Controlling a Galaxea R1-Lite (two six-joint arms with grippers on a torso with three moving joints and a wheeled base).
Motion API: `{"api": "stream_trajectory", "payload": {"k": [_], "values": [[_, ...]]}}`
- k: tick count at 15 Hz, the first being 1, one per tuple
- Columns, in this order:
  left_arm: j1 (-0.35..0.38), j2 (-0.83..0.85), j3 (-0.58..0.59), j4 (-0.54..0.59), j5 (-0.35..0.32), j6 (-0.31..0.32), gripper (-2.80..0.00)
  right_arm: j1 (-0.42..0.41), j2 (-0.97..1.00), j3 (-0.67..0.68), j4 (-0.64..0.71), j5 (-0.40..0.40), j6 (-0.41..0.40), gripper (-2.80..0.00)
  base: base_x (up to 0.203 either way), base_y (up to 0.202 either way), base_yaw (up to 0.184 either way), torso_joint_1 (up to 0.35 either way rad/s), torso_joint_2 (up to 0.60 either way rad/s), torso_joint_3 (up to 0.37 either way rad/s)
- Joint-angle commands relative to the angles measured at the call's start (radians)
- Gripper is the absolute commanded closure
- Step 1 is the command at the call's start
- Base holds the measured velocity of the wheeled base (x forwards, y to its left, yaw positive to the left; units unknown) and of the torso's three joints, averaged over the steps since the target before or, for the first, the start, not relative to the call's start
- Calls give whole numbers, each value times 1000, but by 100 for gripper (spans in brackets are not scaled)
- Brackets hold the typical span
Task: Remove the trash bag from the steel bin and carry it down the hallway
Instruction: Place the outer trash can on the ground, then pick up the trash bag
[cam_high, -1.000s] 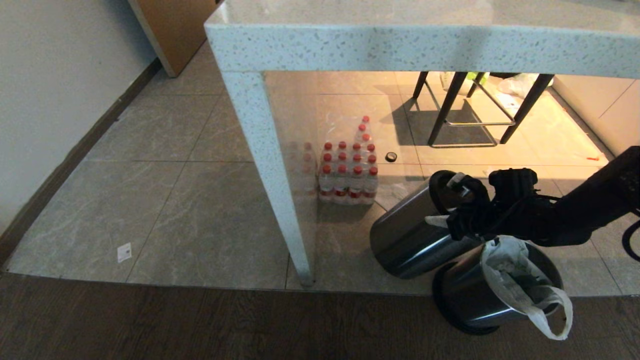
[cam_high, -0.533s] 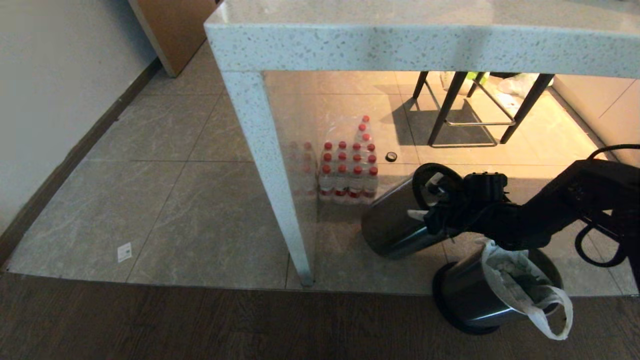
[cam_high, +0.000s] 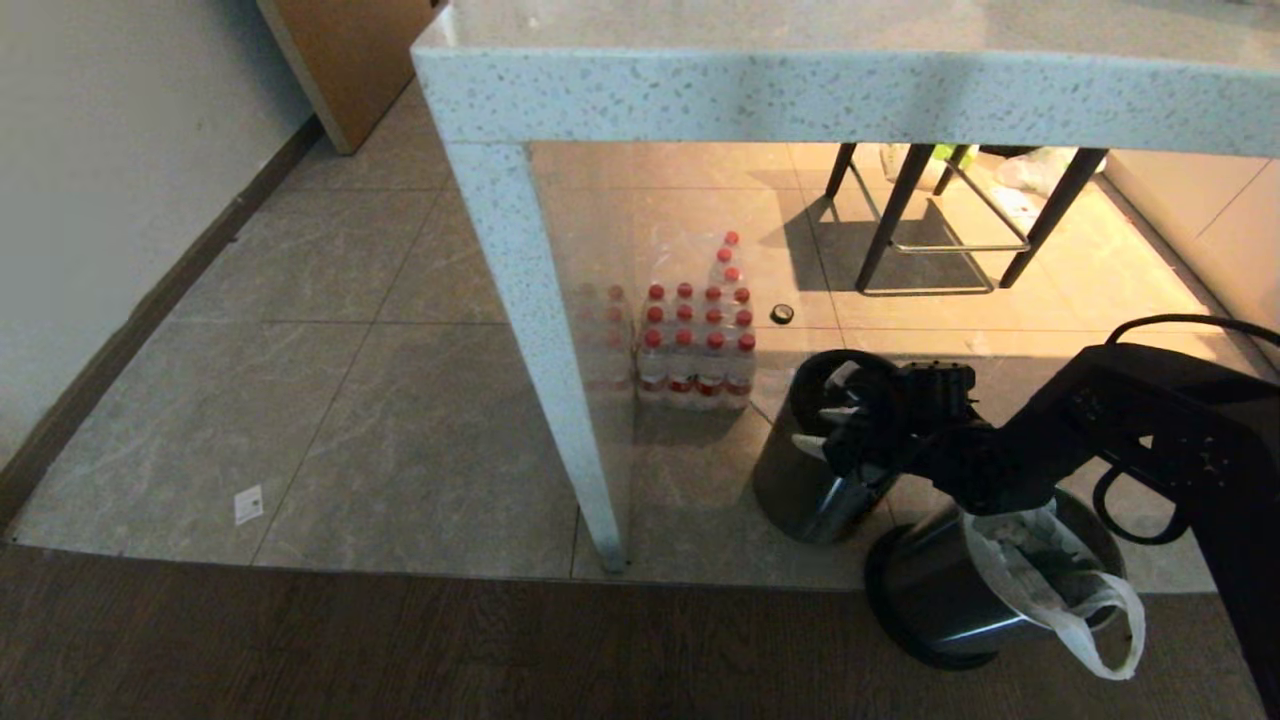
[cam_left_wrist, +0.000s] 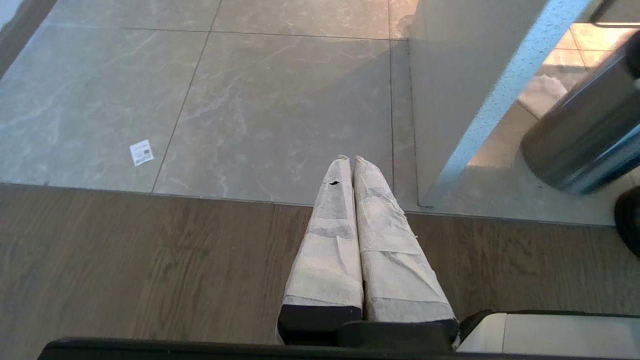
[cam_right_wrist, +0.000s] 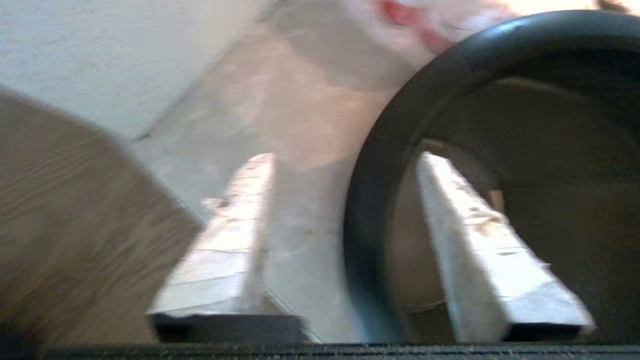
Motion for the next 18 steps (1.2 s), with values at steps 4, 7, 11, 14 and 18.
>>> {"api": "stream_trajectory", "payload": {"k": [4, 7, 11, 14, 18], "values": [[0, -1, 2, 0, 0, 0, 0, 1, -146, 57, 23, 2, 8, -280, 0, 0, 0, 0, 0, 0], [0, 0, 2, 0, 1, 0, 0, -1, -339, 230, 140, 5, 15, 0, 0, 0, 0, 0, 0, 0], [0, 0, 2, 0, 0, 0, 0, -1, -510, 504, 269, -13, -1, 0, 0, 0, 0, 0, 0, 0], [0, 0, 2, 0, 0, 0, 0, -3, -581, 622, 253, -49, -4, 0, 0, 0, 0, 0, 0, 0], [0, 0, 1, 0, 0, 0, 0, -30, -601, 704, 190, -69, -6, 0, 0, 0, 0, 0, 0, 0]]}}
